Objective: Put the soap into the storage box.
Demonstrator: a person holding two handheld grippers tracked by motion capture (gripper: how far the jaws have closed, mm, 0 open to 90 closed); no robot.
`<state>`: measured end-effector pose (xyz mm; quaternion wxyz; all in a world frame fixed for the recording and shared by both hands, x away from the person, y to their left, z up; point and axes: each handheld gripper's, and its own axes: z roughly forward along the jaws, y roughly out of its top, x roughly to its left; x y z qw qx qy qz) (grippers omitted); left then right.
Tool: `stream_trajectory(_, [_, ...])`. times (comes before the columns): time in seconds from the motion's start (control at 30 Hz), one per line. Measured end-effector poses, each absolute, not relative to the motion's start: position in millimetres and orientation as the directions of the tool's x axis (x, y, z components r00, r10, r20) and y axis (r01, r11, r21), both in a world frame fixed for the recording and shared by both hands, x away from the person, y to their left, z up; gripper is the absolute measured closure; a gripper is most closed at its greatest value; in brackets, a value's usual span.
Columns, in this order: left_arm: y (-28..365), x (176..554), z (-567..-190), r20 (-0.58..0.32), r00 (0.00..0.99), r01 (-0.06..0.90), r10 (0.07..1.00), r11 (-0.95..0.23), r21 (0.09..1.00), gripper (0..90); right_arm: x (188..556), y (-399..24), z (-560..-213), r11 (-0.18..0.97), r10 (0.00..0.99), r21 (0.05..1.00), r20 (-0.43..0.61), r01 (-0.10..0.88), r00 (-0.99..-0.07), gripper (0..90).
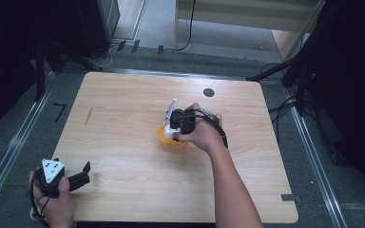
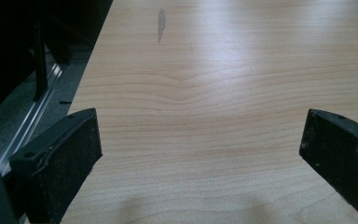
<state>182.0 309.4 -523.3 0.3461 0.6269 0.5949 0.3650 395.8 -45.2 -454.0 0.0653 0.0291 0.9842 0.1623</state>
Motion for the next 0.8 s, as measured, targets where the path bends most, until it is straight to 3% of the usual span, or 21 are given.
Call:
stream_trajectory(0.2, [309.6, 182.1, -523.3, 0.044, 0.025, 0.494, 0.999, -0.051, 0.868, 0.0, 398.4, -46.8, -455.4, 0.941, 0.093, 0.334, -0.118, 0.049, -0.989, 48.7])
stream_trajectory(0.3, [309.7, 182.0, -523.2, 0.042, 0.025, 0.494, 0.999, -0.049, 0.868, 0.0, 399.6, -49.8, -451.2, 0.920, 0.118, 0.387, -0.105, 0.069, -0.987, 40.9])
stream_trajectory(0.8, [309.4, 182.1, -523.3, 0.047, 0.025, 0.494, 0.999, -0.053, 0.868, 0.0, 396.0, -70.2, -440.9, 0.899, 0.174, 0.423, -0.105, 0.114, -0.979, 42.1])
